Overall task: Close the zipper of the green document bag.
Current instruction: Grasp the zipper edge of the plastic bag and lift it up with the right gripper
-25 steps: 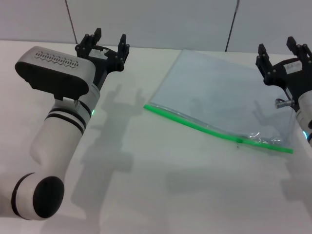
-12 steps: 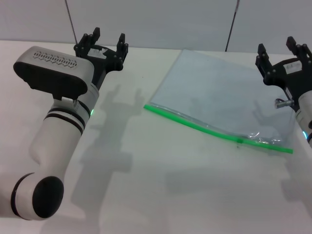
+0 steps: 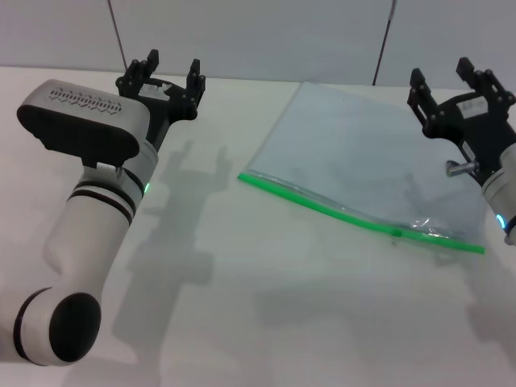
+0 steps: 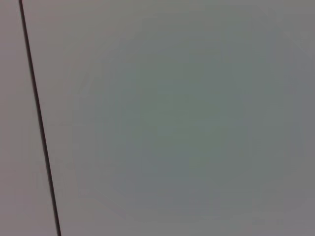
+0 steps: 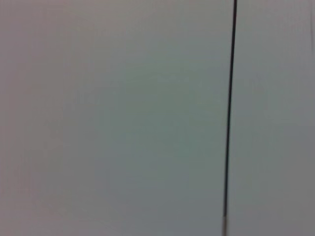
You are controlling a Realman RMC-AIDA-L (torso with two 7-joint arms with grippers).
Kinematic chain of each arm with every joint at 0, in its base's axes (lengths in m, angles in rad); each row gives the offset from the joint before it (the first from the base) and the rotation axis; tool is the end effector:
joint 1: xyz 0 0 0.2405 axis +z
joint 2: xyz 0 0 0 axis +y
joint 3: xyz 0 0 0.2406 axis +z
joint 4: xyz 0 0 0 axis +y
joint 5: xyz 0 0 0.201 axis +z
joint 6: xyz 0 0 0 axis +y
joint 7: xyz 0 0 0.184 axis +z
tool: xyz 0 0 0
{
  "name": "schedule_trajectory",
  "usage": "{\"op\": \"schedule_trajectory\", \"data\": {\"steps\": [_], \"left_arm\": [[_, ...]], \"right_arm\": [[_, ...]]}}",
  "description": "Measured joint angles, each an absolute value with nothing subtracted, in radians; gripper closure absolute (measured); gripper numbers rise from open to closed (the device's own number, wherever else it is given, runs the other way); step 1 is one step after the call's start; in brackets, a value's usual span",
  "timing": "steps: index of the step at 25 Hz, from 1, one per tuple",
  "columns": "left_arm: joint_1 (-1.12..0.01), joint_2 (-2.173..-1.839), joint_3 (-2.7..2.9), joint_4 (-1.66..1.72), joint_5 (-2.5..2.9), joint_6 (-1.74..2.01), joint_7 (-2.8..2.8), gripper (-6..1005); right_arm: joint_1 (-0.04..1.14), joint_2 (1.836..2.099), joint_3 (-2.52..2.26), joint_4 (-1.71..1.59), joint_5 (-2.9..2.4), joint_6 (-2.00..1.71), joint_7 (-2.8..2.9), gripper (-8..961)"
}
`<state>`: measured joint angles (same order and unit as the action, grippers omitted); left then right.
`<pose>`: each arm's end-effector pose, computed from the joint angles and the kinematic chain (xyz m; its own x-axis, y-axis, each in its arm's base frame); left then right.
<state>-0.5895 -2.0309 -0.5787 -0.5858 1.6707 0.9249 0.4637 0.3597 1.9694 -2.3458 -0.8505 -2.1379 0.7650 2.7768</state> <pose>-0.2149 0.4125 -0.0449 0.7907 -0.0207 0.6118 0.6016 -0.1588 -0.7829 0.2048 0.3833 -0.0385 0.7682 0.0446 -0.6387 -0.6008 -0.2945 -0.7432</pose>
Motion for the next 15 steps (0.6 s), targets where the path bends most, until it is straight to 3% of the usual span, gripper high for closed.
{"op": "schedule_trajectory", "data": {"steps": [11, 15], "left_arm": [[-0.583, -2.029, -0.579, -0.585, 1.67, 0.918, 0.459, 382], [-0.578, -2.029, -0.58, -0.584, 1.67, 0.917, 0.459, 382]], "right_arm": [[0.34, 1.771, -2.353, -1.147, -2.257, 0.273, 2.789, 310], [0.315, 1.739, -2.333, -1.232, -2.31, 0.114, 2.765, 323]]}}
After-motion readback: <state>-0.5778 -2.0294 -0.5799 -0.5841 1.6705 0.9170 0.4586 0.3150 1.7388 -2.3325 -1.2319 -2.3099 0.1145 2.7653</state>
